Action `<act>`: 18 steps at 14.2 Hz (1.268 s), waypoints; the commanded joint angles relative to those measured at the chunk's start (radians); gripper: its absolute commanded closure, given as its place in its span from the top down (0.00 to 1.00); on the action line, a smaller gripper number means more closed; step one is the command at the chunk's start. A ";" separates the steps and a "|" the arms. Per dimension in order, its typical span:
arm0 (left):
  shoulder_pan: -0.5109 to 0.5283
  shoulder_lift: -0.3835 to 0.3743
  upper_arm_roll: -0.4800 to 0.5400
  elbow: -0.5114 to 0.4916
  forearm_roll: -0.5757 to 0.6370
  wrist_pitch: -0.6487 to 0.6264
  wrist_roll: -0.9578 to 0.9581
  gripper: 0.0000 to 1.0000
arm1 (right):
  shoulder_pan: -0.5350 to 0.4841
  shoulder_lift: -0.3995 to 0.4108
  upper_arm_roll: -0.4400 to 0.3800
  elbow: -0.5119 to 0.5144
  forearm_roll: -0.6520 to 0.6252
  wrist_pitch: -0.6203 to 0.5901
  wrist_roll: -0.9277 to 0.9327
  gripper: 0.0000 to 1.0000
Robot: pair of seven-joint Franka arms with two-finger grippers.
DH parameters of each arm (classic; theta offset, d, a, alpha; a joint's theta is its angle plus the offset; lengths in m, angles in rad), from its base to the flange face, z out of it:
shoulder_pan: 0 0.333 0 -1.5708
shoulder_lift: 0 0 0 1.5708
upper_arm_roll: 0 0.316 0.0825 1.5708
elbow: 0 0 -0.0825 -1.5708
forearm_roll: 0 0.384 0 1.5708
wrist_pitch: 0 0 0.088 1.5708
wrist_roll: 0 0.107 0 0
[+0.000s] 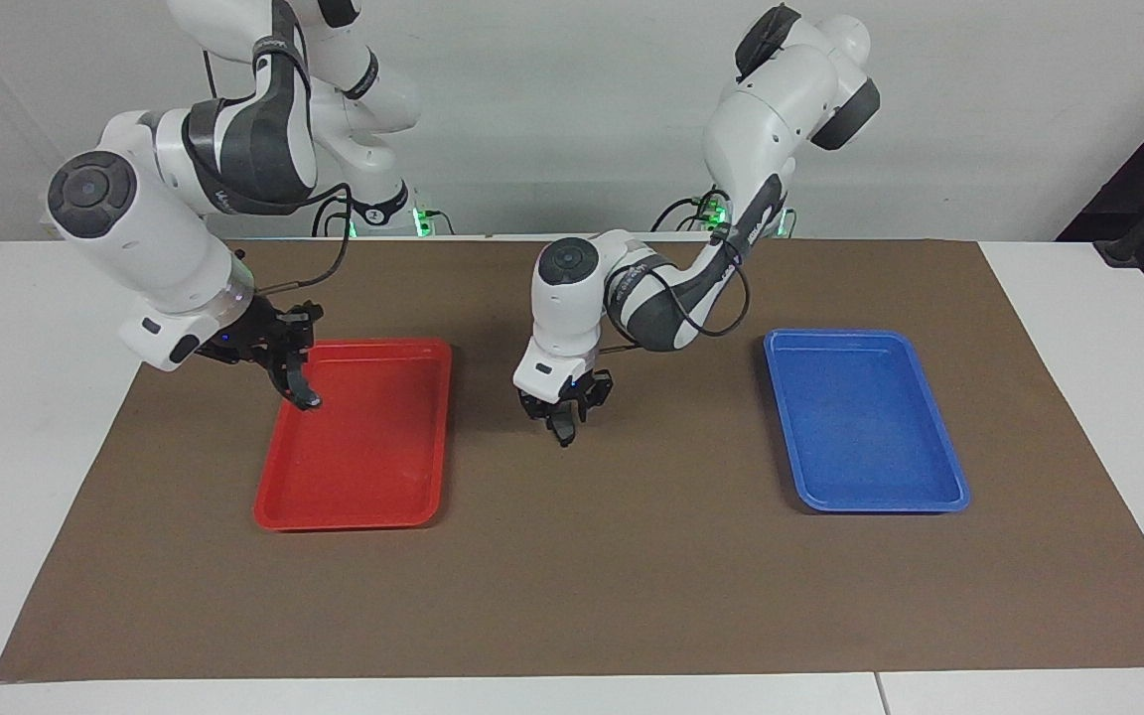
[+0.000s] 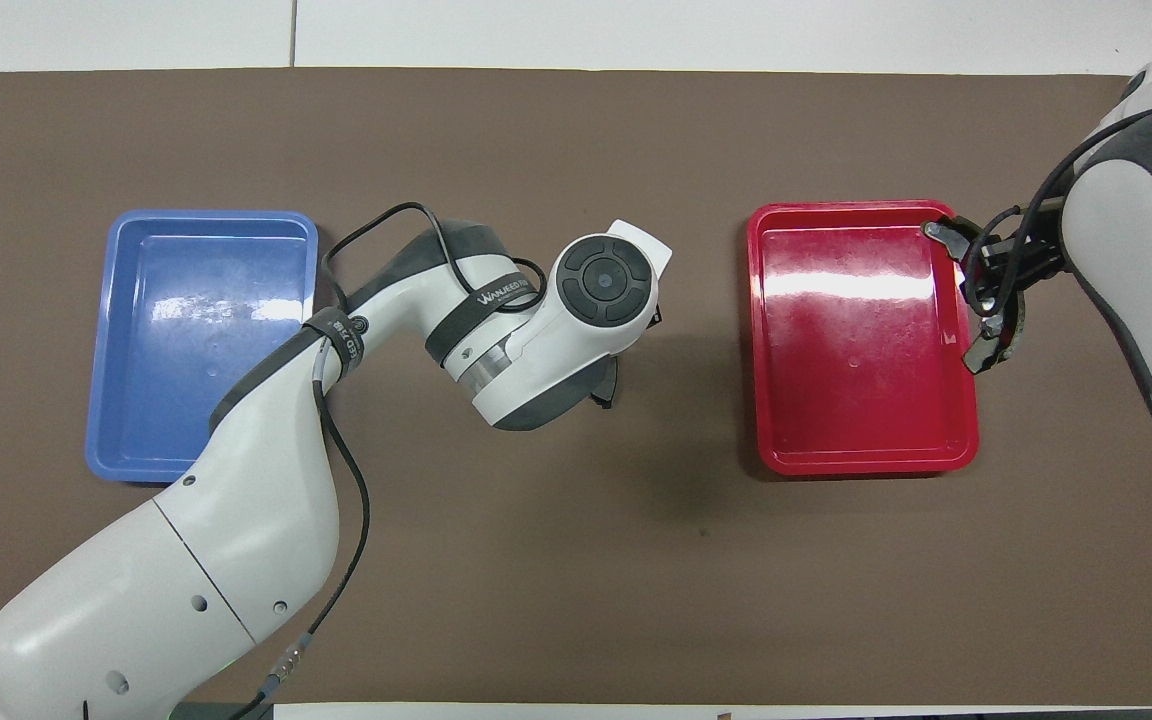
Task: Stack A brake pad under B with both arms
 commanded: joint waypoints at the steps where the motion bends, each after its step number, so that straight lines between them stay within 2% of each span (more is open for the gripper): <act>1: -0.013 0.011 0.013 0.031 0.045 -0.059 -0.002 0.75 | 0.002 -0.009 0.003 0.008 -0.003 -0.009 -0.011 0.00; 2: -0.010 0.007 0.015 0.053 0.047 -0.088 0.007 0.82 | 0.006 -0.009 0.005 0.008 -0.001 -0.004 -0.006 0.00; 3: -0.005 -0.001 0.013 0.073 0.046 -0.126 0.027 0.98 | 0.021 -0.008 0.005 0.008 0.002 0.005 0.002 0.00; 4: -0.001 -0.024 0.012 0.080 0.038 -0.154 0.055 1.00 | 0.050 -0.008 0.005 0.008 0.002 0.014 0.020 0.00; 6: 0.002 -0.082 0.027 0.086 -0.008 -0.189 0.108 1.00 | 0.086 -0.006 0.005 0.008 0.002 0.029 0.064 0.00; 9: 0.005 -0.160 0.113 0.103 -0.137 -0.300 0.263 1.00 | 0.156 -0.006 0.005 -0.005 0.004 0.075 0.139 0.00; 11: 0.007 -0.227 0.166 0.123 -0.152 -0.374 0.338 1.00 | 0.186 -0.006 0.005 -0.006 0.020 0.092 0.192 0.00; 13: -0.004 -0.324 0.286 0.116 -0.264 -0.427 0.481 1.00 | 0.218 0.000 0.006 -0.009 0.059 0.121 0.224 0.00; 15: 0.028 -0.401 0.335 0.097 -0.339 -0.485 0.649 1.00 | 0.270 0.012 0.005 -0.011 0.063 0.165 0.264 0.00; 18: 0.088 -0.473 0.426 0.097 -0.387 -0.552 0.792 1.00 | 0.357 0.037 0.006 -0.037 0.063 0.256 0.379 0.00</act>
